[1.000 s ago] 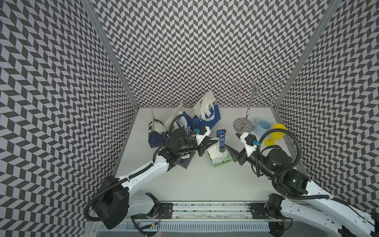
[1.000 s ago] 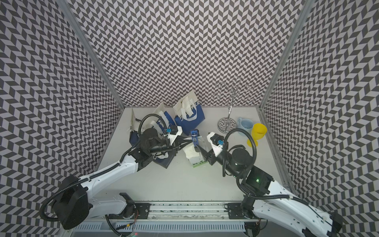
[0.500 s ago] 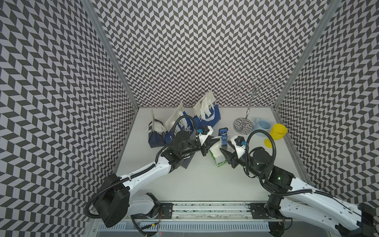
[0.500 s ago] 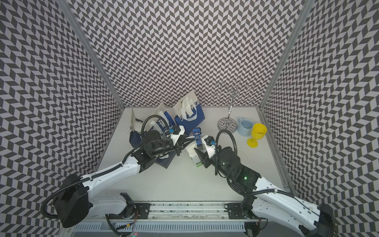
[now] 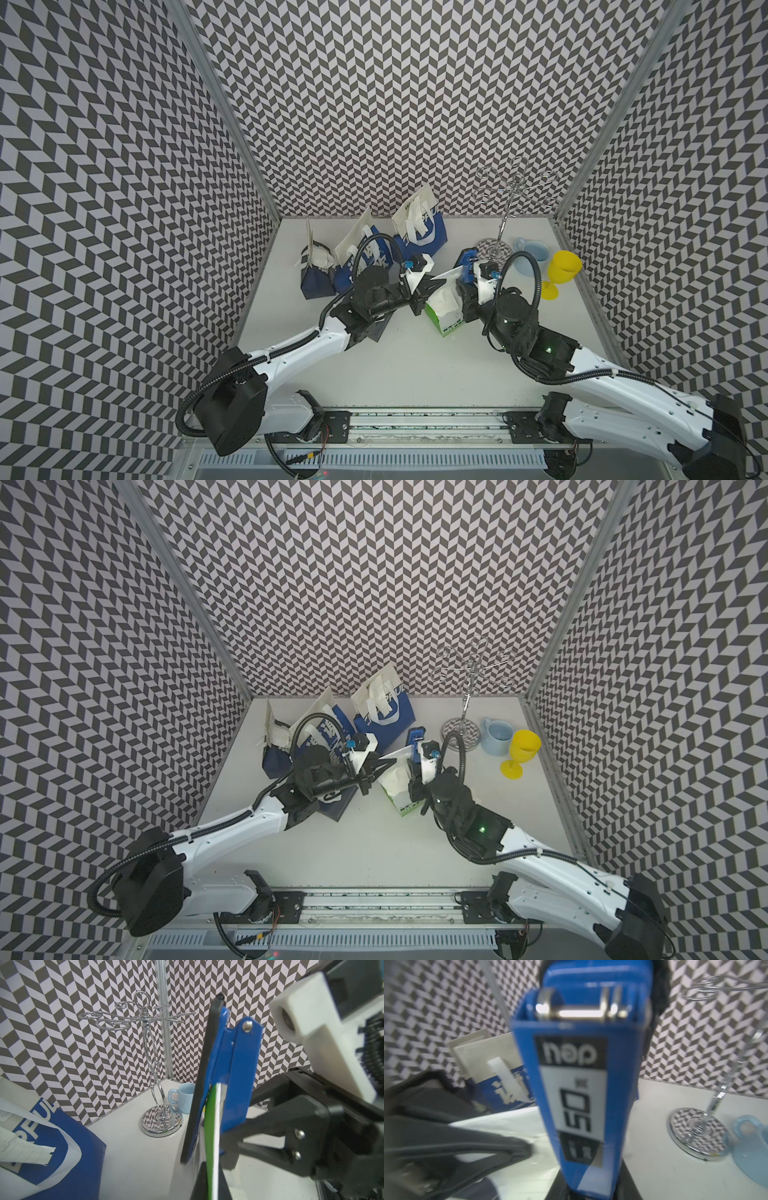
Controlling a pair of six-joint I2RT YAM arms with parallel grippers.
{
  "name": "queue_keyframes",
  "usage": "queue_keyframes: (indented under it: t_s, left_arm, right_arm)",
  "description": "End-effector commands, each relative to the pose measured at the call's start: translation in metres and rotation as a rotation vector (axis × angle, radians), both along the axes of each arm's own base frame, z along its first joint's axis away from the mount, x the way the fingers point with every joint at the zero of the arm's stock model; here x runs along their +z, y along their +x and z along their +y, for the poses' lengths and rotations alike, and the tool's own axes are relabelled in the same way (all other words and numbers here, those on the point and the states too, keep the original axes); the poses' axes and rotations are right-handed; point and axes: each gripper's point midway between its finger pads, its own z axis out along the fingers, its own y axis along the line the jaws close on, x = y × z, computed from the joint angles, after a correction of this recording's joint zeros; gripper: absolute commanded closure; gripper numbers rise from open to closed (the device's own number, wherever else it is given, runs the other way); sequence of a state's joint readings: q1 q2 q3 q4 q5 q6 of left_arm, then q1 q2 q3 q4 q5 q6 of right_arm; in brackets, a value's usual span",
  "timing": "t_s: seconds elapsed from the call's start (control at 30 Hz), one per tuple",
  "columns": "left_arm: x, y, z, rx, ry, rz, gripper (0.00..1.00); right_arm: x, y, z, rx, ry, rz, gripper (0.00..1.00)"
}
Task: Staple the receipts to the bags
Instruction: Pick up the stapler from the takeout bag, then place the takeout bag at the center of the board.
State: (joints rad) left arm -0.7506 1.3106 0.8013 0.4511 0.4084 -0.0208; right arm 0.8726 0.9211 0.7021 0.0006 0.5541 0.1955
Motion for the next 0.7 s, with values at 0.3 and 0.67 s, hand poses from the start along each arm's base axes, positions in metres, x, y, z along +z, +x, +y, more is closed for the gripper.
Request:
queue_keyframes:
  t_s: [0.3,0.67]
  left_arm:
    - [0.011,0.106,-0.013,0.402,-0.024,-0.087,1.0]
    - [0.057,0.137,-0.02,0.33,-0.216,-0.029,0.3]
  right_arm:
    - [0.044,-0.008,-0.124,-0.436,0.249,-0.123,0.97]
    - [0.038,-0.006,-0.114,-0.373,0.213,-0.106,0.99]
